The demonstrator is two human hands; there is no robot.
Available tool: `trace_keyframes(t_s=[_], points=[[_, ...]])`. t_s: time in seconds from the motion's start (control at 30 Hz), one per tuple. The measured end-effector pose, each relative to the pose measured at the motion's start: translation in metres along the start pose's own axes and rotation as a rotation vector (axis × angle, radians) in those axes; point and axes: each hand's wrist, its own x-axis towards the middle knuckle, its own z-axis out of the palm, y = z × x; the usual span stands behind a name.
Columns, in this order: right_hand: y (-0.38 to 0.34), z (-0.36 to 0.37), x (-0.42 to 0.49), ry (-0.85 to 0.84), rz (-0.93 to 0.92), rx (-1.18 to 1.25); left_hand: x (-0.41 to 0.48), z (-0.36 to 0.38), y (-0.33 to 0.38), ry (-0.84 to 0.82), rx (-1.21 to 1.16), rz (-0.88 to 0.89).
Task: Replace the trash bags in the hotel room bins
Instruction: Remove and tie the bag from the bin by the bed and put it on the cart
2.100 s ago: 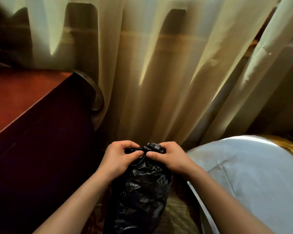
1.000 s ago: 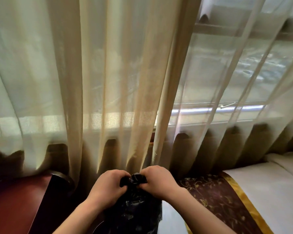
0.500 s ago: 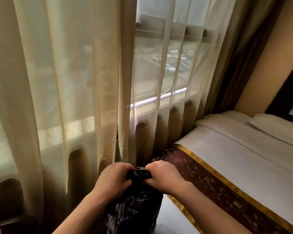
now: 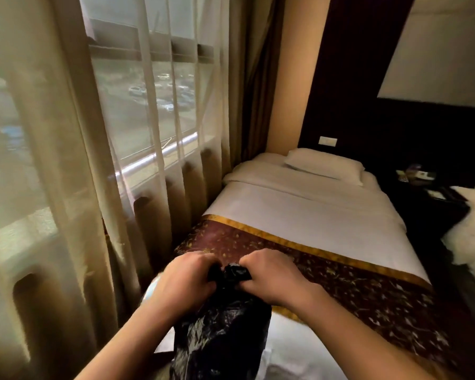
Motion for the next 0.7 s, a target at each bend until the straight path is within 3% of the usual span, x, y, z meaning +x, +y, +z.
trace_keyframes(t_s=[0.7], points=[[0.033, -0.051, -0.341, 0.123, 0.562, -0.085, -0.073, 0.031, 0.277, -0.156, -0.071, 0.538]])
